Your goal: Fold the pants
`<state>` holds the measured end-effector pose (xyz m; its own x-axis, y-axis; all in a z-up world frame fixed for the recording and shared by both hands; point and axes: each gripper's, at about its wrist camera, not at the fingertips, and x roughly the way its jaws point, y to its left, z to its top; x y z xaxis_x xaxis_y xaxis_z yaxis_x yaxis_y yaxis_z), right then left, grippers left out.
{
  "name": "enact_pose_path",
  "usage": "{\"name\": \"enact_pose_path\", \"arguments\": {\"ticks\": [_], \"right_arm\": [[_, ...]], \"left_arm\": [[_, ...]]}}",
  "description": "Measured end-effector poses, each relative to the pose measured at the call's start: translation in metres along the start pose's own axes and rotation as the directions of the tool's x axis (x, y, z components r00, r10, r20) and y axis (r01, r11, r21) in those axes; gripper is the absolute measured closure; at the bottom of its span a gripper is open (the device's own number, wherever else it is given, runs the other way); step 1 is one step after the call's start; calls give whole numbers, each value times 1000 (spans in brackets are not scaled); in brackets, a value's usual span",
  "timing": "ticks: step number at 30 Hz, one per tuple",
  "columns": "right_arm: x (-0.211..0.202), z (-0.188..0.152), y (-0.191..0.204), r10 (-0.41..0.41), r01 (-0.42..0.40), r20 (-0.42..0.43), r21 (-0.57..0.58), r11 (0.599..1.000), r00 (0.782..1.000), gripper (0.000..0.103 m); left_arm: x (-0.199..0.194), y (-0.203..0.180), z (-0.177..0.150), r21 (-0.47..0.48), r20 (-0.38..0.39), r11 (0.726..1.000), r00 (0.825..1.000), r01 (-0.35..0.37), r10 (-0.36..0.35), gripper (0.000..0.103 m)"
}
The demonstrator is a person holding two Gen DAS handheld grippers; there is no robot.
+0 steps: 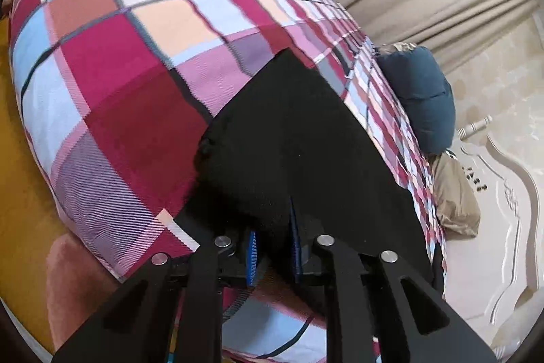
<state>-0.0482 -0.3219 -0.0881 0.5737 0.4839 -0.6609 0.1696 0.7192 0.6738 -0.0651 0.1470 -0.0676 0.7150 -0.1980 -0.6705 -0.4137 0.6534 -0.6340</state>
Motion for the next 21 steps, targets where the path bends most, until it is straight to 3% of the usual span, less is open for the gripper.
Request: {"name": "enact_pose_path", "arguments": {"ticks": [3, 6, 8, 10, 13, 18, 21], "right_arm": [[-9, 1, 7, -30, 30, 15, -36, 999, 999, 86], [-23, 2, 14, -104, 109, 61, -91, 990, 993, 74], [-39, 7, 15, -173, 189, 127, -124, 974, 977, 64], [-56, 16, 9, -241, 270, 200, -135, 953, 950, 63], [-77, 36, -7, -301, 336, 256, -104, 936, 918, 63], [-101, 81, -16, -383, 442, 359, -99, 892, 851, 54], [-107, 113, -18, -409, 489, 405, -114, 865, 818, 51]], "left_arm": [[-11, -11, -7, 71, 19, 996, 998, -57, 56, 78], [-25, -30, -18, 137, 58, 986, 995, -91, 84, 66], [-27, -46, -24, 188, 72, 977, 993, -101, 89, 58], [-24, -68, -29, 255, 80, 961, 993, -109, 91, 49], [-10, -99, -36, 340, 97, 932, 990, -129, 102, 47], [9, -136, -47, 362, 55, 930, 997, -64, 47, 45], [17, -160, -59, 410, 53, 910, 998, -53, 34, 30]]}}
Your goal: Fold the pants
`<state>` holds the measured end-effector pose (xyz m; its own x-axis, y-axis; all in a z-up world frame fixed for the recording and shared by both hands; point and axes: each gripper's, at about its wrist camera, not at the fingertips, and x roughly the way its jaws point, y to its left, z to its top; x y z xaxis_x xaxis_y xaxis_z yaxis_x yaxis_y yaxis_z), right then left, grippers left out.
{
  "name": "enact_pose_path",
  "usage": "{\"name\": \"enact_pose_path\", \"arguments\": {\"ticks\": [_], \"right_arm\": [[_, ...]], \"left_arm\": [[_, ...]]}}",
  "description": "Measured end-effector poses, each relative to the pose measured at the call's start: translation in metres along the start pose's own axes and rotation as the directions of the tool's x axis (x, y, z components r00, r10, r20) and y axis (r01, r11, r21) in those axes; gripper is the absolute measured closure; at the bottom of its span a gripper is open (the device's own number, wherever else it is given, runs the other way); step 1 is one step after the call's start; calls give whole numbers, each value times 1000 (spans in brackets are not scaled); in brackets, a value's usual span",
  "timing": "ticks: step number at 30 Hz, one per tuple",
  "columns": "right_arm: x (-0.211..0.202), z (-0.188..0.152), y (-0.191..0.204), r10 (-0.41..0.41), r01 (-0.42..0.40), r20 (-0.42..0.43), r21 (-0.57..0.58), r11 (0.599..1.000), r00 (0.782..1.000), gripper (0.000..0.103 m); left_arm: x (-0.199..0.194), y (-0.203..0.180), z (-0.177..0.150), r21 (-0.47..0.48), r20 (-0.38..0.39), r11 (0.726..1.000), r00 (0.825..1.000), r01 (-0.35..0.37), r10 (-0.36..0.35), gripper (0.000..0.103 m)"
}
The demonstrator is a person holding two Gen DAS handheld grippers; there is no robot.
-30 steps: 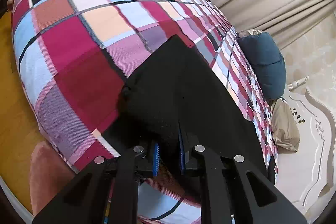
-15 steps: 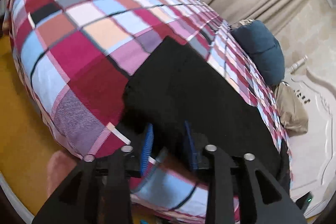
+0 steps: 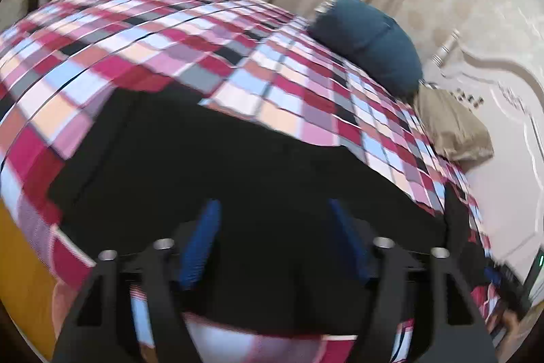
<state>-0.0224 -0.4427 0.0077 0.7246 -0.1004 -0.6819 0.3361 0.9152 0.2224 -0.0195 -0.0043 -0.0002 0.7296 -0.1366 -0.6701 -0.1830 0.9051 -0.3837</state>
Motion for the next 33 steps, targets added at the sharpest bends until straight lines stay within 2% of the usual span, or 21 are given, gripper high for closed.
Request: {"name": "enact_pose_path", "arguments": {"ticks": [2, 5, 9, 12, 15, 18, 20, 24, 26, 27, 28, 30, 32, 33], "right_arm": [[15, 25, 1, -13, 13, 24, -15, 1000, 1000, 50], [34, 51, 6, -27, 28, 28, -45, 999, 999, 50], [64, 81, 22, -47, 46, -5, -105, 993, 999, 49], [106, 111, 33, -71, 62, -70, -124, 990, 995, 46], [152, 134, 45, -142, 118, -145, -160, 980, 979, 43], [198, 149, 57, -246, 201, -202, -217, 955, 948, 43], [225, 155, 60, -320, 265, -225, -241, 933, 920, 43], [263, 154, 55, -410, 335, -281, -278, 900, 868, 42], [268, 154, 49, -408, 342, -287, -256, 904, 866, 41], [268, 155, 47, -399, 338, -292, -240, 910, 869, 43], [266, 156, 44, -381, 327, -293, -218, 920, 877, 58], [262, 157, 40, -367, 317, -289, -207, 926, 884, 72], [254, 158, 31, -321, 282, -285, -170, 944, 903, 93], [246, 159, 25, -282, 254, -278, -135, 958, 918, 94]], "left_arm": [[9, -16, -3, 44, -8, 999, 1000, -5, 5, 30], [26, -27, -10, 107, -26, 993, 998, -56, 59, 30], [47, -21, -20, 69, -109, 996, 992, -60, 67, 30], [52, -21, -26, 71, -114, 996, 991, -61, 69, 26], [54, -28, -29, 108, -114, 992, 990, -69, 81, 21], [57, -30, -31, 119, -118, 990, 988, -81, 95, 20], [59, -30, -31, 112, -122, 990, 988, -81, 95, 18], [62, -29, -28, 94, -134, 993, 987, -78, 91, 17], [63, -28, -28, 93, -139, 993, 986, -76, 89, 16], [64, -28, -28, 93, -140, 993, 986, -76, 89, 16], [64, -29, -28, 95, -140, 993, 986, -77, 90, 16], [66, -30, -30, 102, -138, 991, 986, -83, 96, 15], [67, -32, -30, 111, -135, 990, 985, -88, 103, 15], [67, -32, -31, 116, -133, 989, 985, -91, 106, 14]]}}
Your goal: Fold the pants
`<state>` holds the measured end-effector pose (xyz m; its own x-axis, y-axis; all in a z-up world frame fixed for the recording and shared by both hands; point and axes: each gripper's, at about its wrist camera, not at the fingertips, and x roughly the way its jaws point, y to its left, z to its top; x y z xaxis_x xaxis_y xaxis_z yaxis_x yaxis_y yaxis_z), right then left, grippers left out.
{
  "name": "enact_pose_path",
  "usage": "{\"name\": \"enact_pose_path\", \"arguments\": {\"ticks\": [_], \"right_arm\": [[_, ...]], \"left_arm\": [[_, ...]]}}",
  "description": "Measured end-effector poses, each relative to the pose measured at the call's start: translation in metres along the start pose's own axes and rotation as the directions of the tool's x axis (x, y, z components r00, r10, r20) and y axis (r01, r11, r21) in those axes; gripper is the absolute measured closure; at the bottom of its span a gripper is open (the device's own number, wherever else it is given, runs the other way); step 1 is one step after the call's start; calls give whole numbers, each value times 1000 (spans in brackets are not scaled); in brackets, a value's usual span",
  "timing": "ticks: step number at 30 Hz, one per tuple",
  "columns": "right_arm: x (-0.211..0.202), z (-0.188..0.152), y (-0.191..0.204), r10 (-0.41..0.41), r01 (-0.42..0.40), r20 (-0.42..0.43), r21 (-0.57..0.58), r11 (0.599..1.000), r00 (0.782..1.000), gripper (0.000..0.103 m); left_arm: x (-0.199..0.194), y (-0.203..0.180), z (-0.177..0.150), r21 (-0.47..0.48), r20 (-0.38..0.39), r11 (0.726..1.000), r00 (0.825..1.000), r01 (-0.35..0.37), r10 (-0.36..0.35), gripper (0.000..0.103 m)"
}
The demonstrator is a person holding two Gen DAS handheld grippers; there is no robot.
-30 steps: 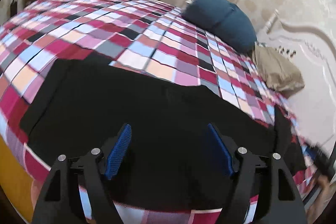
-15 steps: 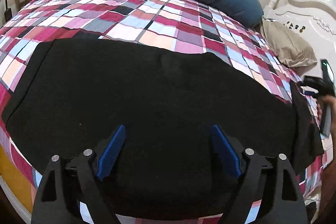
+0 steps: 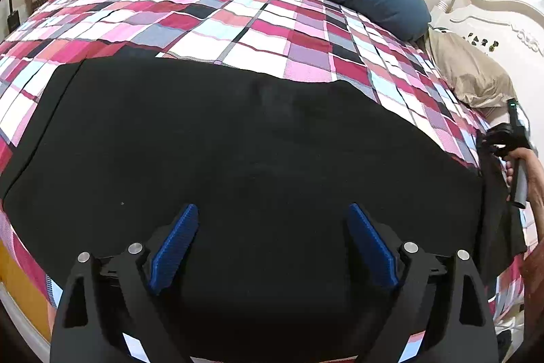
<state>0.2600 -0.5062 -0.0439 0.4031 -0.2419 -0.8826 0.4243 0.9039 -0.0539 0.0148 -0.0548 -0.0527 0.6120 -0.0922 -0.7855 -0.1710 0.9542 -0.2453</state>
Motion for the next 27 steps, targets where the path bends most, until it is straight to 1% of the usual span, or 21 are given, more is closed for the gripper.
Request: {"name": "enact_pose_path", "arguments": {"ticks": [2, 4, 6, 7, 9, 10, 11, 14, 15, 17, 19, 20, 21, 22, 23, 24, 25, 26, 27], "right_arm": [[-15, -3, -9, 45, -46, 44, 27, 999, 998, 96], [-37, -11, -23, 99, -105, 109, 54, 993, 989, 96], [-56, -19, -40, 156, -171, 161, 88, 981, 975, 97], [-69, -26, -55, 190, -215, 200, 113, 970, 961, 97], [-89, -40, -77, 226, -269, 257, 148, 952, 940, 97], [-101, -51, -93, 246, -303, 291, 170, 938, 924, 97], [-110, -60, -107, 261, -332, 319, 191, 924, 911, 97], [-128, -94, -154, 287, -398, 378, 257, 881, 880, 97], [-131, -105, -170, 287, -407, 384, 279, 870, 877, 97], [-130, -122, -193, 281, -413, 388, 318, 853, 878, 97], [-120, -138, -216, 263, -394, 362, 362, 845, 894, 97], [-114, -145, -224, 260, -392, 352, 385, 836, 899, 97], [-105, -153, -235, 274, -402, 334, 414, 817, 902, 97], [-99, -160, -239, 292, -414, 324, 427, 804, 900, 97], [-94, -166, -244, 316, -432, 316, 434, 791, 895, 95], [-92, -171, -248, 328, -441, 313, 432, 787, 891, 92], [-92, -177, -252, 343, -458, 319, 435, 775, 883, 86], [-95, -185, -257, 354, -482, 343, 447, 753, 870, 70], [-98, -193, -264, 358, -506, 371, 463, 728, 857, 63]], "left_arm": [[0, -1, -1, 9, 2, 1000, 1000, -6, 6, 14], [0, -1, -1, 8, 3, 1000, 1000, -7, 7, 14], [0, -1, 0, 4, 2, 1000, 1000, -6, 6, 14], [0, 0, 0, -1, 1, 1000, 1000, -3, 3, 14], [0, 1, 0, -8, 1, 1000, 1000, 2, -2, 14], [0, 1, 1, -12, 1, 1000, 1000, 5, -5, 14], [0, 2, 1, -14, 1, 1000, 1000, 6, -6, 14], [0, 1, 1, -18, 1, 1000, 1000, 7, -7, 14], [0, 1, 1, -20, 1, 1000, 1000, 8, -8, 14], [0, 2, 1, -24, 0, 1000, 1000, 12, -12, 14], [-1, 2, 2, -30, 0, 999, 1000, 17, -17, 14], [-1, 2, 2, -34, 0, 999, 1000, 19, -19, 14], [-1, 2, 2, -36, 0, 999, 1000, 20, -20, 14], [-1, 3, 2, -38, 0, 999, 1000, 20, -20, 14], [-1, 2, 2, -38, 0, 999, 1000, 19, -19, 14], [-1, 2, 1, -47, -1, 999, 1000, 23, -23, 14], [0, 3, 2, -44, -2, 999, 1000, 20, -20, 14], [0, 2, 2, -40, -2, 999, 1000, 15, -15, 14], [0, 2, 2, -38, -2, 999, 1000, 12, -12, 14]]}}
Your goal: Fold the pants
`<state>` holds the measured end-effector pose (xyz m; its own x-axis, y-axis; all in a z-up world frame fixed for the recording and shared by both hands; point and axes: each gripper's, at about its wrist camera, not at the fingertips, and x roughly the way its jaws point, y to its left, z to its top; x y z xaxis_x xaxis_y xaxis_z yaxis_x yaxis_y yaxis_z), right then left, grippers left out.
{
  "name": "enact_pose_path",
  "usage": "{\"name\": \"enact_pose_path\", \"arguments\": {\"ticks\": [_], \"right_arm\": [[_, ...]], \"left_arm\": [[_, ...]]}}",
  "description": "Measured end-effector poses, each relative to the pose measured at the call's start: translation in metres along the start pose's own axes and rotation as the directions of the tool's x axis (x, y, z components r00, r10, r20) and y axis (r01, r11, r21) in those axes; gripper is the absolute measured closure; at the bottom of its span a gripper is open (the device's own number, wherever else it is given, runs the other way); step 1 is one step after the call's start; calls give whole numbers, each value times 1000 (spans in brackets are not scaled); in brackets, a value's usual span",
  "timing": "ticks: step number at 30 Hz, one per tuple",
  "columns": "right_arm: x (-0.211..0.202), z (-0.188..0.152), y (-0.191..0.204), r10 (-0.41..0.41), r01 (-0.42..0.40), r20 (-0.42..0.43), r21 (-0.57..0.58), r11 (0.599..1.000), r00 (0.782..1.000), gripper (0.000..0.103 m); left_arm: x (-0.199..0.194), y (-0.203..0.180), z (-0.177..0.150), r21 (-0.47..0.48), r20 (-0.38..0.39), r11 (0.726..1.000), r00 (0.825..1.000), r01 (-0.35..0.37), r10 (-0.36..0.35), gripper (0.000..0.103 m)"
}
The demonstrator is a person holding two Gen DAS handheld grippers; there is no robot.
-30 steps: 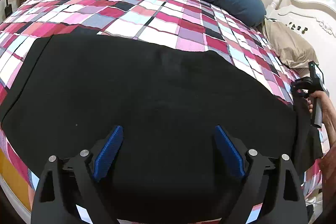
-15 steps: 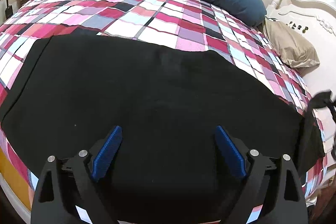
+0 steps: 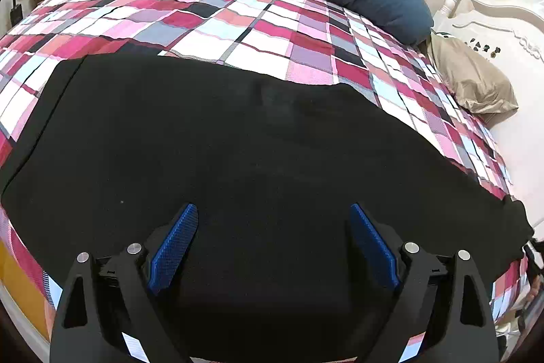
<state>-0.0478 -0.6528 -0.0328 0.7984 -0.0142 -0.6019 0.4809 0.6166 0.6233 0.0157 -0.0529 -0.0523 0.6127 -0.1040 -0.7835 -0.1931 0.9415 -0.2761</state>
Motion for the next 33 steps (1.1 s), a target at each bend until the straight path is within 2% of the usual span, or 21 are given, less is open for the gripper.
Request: {"name": "enact_pose_path", "arguments": {"ticks": [2, 4, 7, 9, 10, 11, 12, 14, 18, 21, 23, 26, 27, 28, 31, 33], "right_arm": [[-25, -5, -22, -15, 7, 84, 94, 996, 996, 61], [-38, -9, -43, -61, 38, 123, 184, 982, 991, 61], [-25, -12, -57, -20, 3, 71, 234, 972, 997, 63], [-13, -14, -53, 18, -29, 48, 221, 975, 999, 66], [-3, -14, -49, 23, -31, 40, 208, 978, 999, 75], [4, -14, -48, 18, -24, 32, 212, 977, 999, 89], [8, -13, -49, 17, -23, 29, 216, 976, 999, 94], [12, -12, -49, 15, -21, 27, 217, 976, 1000, 97], [-8, -4, -56, 6, -24, 85, 210, 977, 996, 98], [8, -5, -78, 45, -50, 24, 268, 962, 999, 98], [1, -5, -79, 66, -69, 21, 251, 966, 998, 92], [-31, -1, -69, -28, 2, 113, 220, 976, 993, 88], [-39, 1, -64, -25, -4, 137, 209, 978, 990, 88], [-44, 3, -60, 14, -44, 142, 210, 977, 990, 88], [-32, 6, -49, 95, -109, 75, 206, 972, 993, 88], [-14, 5, -41, 93, -95, 23, 196, 976, 995, 88]], "left_arm": [[0, 0, 0, -1, 2, 1000, 1000, -4, 4, 14], [0, 0, 0, -4, 3, 1000, 1000, -1, 1, 14], [0, 1, 0, -9, 4, 1000, 1000, 2, -2, 14], [0, 0, 0, -7, 4, 1000, 1000, 2, -2, 14], [0, 1, 0, -8, 4, 1000, 1000, 3, -3, 14], [0, 0, 0, -8, 3, 1000, 1000, 2, -2, 14], [0, 1, 0, -9, 3, 1000, 1000, 3, -3, 14], [-1, 1, 1, -20, 1, 1000, 1000, 14, -14, 14], [-2, 4, 2, -44, -4, 998, 999, 45, -46, 14], [-3, 4, 1, -47, -2, 998, 999, 51, -52, 14], [-3, 3, 1, -41, -1, 998, 999, 49, -49, 14], [-3, 2, 0, -23, -2, 999, 999, 47, -47, 14], [-3, 2, 0, -20, -2, 999, 999, 48, -48, 14], [-3, 2, 0, -22, -2, 998, 999, 52, -52, 14], [-4, 5, 0, -38, -2, 997, 998, 67, -68, 14], [-5, 7, 0, -47, 3, 995, 997, 82, -82, 14]]}}
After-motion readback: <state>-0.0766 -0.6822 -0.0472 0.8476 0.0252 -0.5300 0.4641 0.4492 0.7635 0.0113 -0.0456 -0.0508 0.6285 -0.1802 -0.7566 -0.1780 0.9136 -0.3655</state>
